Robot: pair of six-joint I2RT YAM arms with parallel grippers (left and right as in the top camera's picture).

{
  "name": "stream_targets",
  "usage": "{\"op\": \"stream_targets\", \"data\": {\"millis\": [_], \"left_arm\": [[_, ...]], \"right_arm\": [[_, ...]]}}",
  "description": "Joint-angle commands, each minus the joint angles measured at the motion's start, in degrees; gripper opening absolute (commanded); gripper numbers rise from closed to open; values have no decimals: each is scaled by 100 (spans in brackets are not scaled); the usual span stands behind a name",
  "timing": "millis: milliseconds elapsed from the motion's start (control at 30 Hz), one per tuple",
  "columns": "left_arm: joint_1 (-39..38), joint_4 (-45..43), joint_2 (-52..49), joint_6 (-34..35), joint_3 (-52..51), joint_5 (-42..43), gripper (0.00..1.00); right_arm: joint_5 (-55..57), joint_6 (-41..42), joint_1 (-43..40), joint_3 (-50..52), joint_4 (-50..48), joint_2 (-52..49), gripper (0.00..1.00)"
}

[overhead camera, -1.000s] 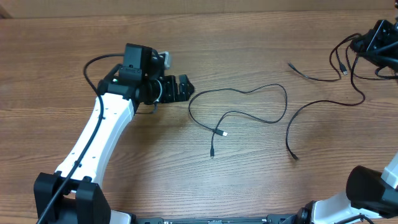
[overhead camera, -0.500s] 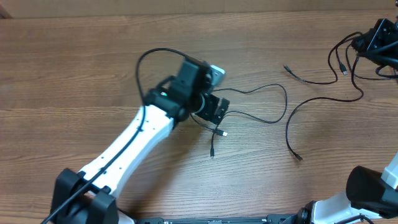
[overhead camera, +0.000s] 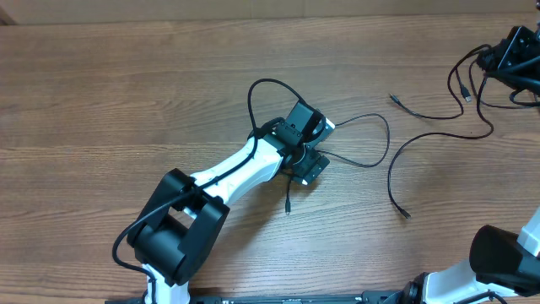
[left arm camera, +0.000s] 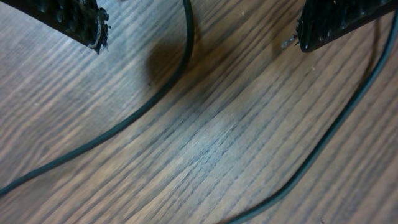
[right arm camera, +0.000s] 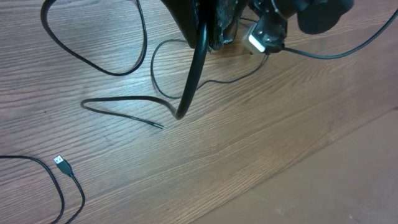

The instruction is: Untangle cables

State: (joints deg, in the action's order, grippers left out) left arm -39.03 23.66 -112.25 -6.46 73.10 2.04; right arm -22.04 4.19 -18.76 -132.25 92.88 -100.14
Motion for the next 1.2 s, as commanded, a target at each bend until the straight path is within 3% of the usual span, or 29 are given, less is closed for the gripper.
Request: {"op": "stream_targets", "data": {"millis": [0, 67, 167, 300, 400, 533, 667, 800, 1000, 1167], "left_arm": [[-4, -111, -293, -129, 28, -70, 100], [-4, -125, -374, -129, 28, -70, 91], [-4, -129, -380, -129, 28, -74, 56], [0, -120, -380, -129, 28, -79, 36], [2, -94, -380, -122, 28, -354, 4], [68, 72, -380, 485, 28, -1259, 4], [420, 472, -380, 1121, 28, -1648, 4], [1062, 922, -380, 1939, 28, -1661, 4], [2004, 1526, -380, 2625, 28, -1657, 4], [2518, 1812, -380, 2422, 28, -901, 7]], "right_arm": [[15, -66, -26, -35, -17, 76, 4], [15, -66, -26, -35, -24, 76, 4], [15, -66, -26, -35, -24, 76, 4], [13, -63, -26, -35, -17, 76, 4], [13, -66, -26, -35, 11, 76, 4], [13, -63, -26, -35, 48, 76, 4], [15, -66, -26, -35, 48, 76, 4], [15, -66, -26, -35, 46, 76, 4], [22, -90, -26, -35, 46, 76, 4], [487, -105, -28, -35, 46, 70, 4]]}}
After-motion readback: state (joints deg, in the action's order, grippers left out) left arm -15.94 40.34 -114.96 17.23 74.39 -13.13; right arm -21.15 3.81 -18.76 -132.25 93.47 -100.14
